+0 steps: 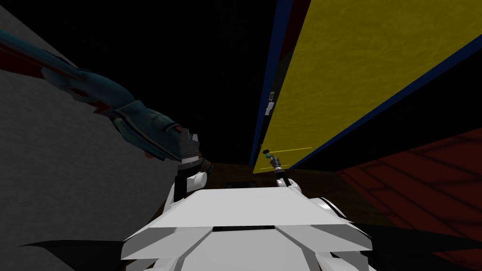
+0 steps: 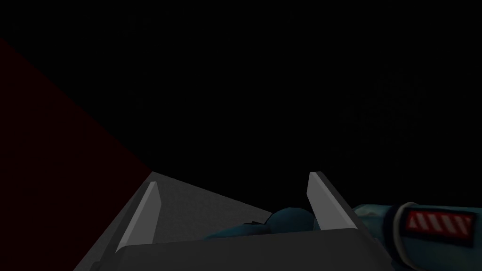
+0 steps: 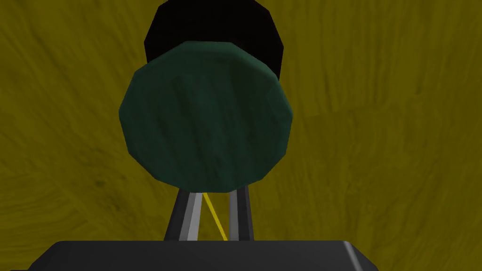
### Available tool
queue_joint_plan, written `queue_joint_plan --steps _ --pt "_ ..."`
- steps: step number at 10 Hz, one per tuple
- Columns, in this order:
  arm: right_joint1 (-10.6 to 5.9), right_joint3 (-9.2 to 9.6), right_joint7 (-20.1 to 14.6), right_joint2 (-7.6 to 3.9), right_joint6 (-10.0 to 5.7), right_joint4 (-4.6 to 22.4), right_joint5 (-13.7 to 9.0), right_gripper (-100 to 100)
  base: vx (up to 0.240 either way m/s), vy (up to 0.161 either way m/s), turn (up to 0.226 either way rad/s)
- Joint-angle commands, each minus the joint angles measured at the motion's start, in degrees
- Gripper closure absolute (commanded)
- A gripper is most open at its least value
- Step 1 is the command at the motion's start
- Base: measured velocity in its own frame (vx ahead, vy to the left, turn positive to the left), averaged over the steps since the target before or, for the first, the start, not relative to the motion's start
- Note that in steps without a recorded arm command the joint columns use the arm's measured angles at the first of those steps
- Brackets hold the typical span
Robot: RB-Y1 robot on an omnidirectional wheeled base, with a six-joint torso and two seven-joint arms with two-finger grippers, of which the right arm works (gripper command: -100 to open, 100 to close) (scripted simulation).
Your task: Pull the door open
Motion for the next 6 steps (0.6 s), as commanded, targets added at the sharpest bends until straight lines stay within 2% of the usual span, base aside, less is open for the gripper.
queue_joint_plan --steps 1,2,3,6 --pt "-0.53 1.03 -2.86 0.81 -1.02 0.07 -0.4 100 -0.047 -0.032 0.08" --pt "-0.59 1.36 -4.29 0.75 -0.95 0.15 -1.06 100 -0.074 -0.044 0.174" --pt "0.62 0.94 -5.34 0.06 0.43 -0.74 -1.53 -100 -0.056 -0.048 0.041" --pt "0.49 1.69 -9.82 0.4 0.85 -1.13 -2.56 -100 -0.041 -0.023 -0.006"
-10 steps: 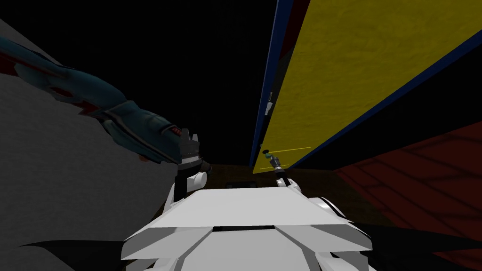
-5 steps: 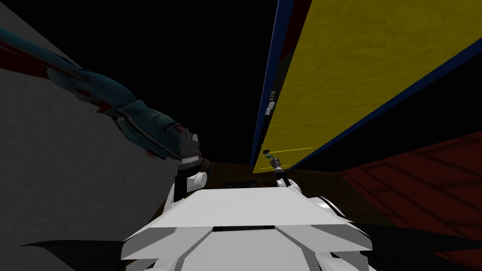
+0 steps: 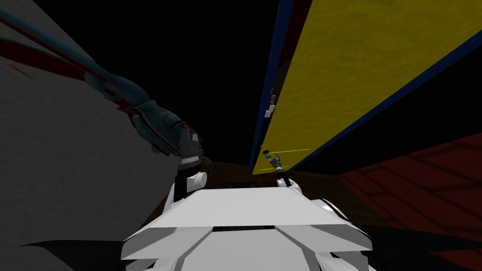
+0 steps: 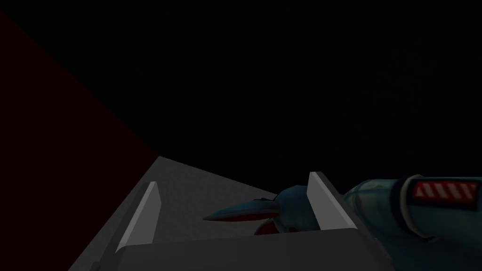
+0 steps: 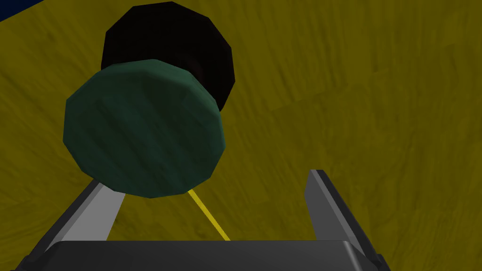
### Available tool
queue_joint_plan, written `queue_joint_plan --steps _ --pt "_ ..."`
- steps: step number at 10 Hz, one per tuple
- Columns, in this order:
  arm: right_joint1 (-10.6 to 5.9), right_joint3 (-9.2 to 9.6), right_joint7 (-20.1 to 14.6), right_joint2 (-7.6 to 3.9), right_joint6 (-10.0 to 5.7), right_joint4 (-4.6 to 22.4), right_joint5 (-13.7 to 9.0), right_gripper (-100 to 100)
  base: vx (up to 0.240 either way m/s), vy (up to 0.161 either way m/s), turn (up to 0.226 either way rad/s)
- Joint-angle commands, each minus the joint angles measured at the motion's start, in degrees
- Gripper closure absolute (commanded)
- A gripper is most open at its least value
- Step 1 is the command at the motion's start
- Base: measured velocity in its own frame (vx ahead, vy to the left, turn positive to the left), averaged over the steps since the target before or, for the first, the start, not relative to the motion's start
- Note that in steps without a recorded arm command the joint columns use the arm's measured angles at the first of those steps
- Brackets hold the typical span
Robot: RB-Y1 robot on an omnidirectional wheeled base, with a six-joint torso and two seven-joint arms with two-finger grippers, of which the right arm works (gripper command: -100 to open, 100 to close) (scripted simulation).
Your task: Pull the door open
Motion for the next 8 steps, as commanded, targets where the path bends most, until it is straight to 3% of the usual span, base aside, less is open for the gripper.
queue_joint_plan --steps 1,8 --pt "-0.62 1.05 -2.86 0.93 0.06 0.65 -0.45 -100 -0.074 0.004 0.051" --pt "-0.9 2.66 -12.13 1.65 0.96 -0.18 -2.66 -100 -0.053 -0.007 0.018"
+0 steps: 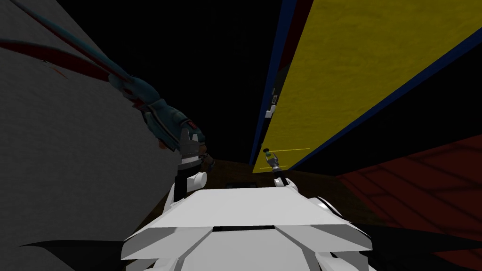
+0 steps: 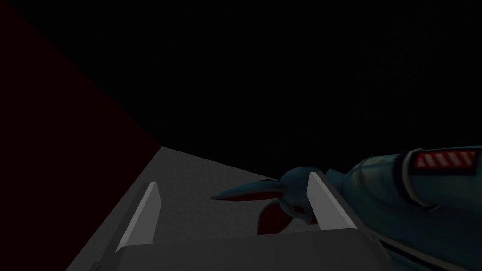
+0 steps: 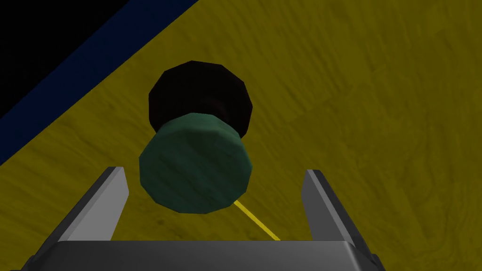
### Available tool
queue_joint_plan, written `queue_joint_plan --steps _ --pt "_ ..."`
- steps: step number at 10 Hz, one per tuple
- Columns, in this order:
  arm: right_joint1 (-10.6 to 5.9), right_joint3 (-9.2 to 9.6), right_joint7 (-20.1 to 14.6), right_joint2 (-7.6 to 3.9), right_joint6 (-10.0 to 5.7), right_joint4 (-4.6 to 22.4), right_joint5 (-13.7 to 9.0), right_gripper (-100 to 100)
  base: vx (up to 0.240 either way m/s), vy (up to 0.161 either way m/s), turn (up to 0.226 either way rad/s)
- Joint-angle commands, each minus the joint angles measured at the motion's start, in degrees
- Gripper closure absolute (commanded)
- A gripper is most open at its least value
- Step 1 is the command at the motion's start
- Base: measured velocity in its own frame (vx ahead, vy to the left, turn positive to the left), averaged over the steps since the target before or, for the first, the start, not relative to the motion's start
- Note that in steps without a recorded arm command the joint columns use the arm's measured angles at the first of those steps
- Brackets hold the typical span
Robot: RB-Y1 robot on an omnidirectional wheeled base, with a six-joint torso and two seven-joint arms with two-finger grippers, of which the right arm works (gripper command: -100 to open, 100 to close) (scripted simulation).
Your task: Pull the door open
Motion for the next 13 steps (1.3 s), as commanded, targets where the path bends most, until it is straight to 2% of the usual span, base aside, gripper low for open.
queue_joint_plan --steps 1,13 --pt "-0.09 0.52 -2.86 0.25 0.32 -0.28 -0.73 -100 -0.046 -0.027 0.015" --pt "-0.69 3.92 -19.55 1.77 2.24 -2.03 -5.4 -100 -0.058 -0.024 0.018"
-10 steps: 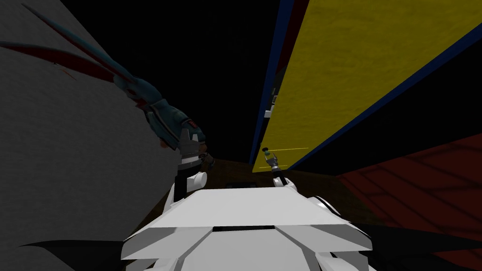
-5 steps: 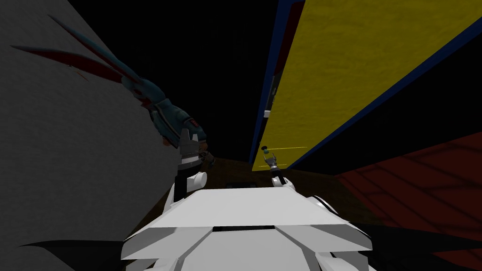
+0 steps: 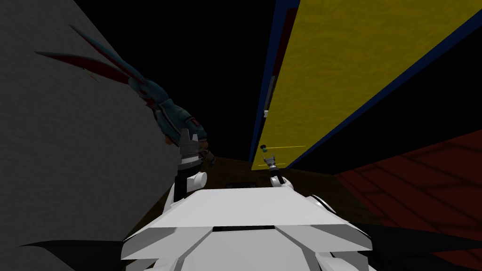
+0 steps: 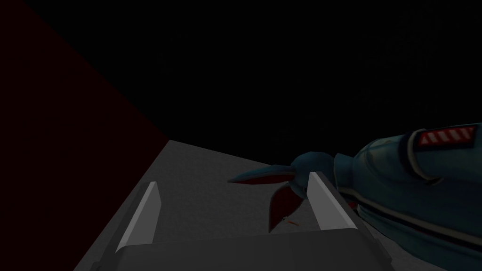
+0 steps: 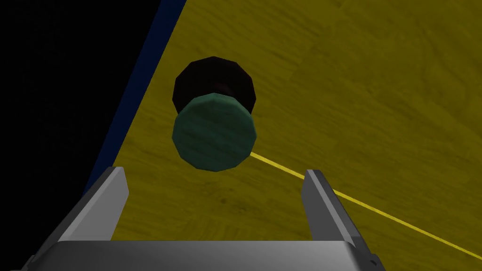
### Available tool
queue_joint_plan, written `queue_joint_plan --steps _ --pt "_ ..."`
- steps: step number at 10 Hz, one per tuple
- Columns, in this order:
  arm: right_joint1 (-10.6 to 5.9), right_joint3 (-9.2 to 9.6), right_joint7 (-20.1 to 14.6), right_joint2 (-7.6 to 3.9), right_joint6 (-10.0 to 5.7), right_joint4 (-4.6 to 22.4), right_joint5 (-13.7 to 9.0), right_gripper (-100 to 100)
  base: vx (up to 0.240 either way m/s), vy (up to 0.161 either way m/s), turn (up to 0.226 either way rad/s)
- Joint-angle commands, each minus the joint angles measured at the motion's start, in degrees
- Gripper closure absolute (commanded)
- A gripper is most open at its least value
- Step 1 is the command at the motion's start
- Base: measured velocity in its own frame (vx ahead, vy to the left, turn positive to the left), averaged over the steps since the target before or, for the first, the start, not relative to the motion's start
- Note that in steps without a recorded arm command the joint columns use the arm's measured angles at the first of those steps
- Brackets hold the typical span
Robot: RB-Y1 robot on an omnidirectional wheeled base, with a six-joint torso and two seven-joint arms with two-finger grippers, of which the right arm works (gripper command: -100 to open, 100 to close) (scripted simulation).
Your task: Pull the door open
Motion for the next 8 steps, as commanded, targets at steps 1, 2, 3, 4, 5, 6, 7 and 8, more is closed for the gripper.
queue_joint_plan --steps 1,2,3,4,5,6,7,8 --pt "-0.2 0.58 -2.86 0.25 0.17 -0.04 -0.77 -100 -0.058 -0.03 0.011" --pt "-0.2 0.58 -3.22 0.25 0.17 -0.04 -0.77 -100 -0.046 -0.022 0.011" --pt "-0.28 1.03 -5.53 0.45 0.42 -0.27 -1.38 -100 -0.045 -0.018 0.019" --pt "-0.35 1.48 -7.0 0.65 0.68 -0.5 -2.0 -100 -0.06 -0.037 0.024" --pt "-0.35 1.48 -7.87 0.65 0.68 -0.5 -2.0 -100 -0.049 -0.025 0.012" --pt "-0.42 1.88 -9.98 0.83 0.91 -0.7 -2.56 -100 -0.055 -0.018 0.011" --pt "-0.5 2.29 -11.53 1.01 1.14 -0.91 -3.12 -100 -0.057 -0.033 0.021" --pt "-0.5 2.29 -12.35 1.01 1.14 -0.91 -3.12 -100 -0.044 -0.029 0.011"
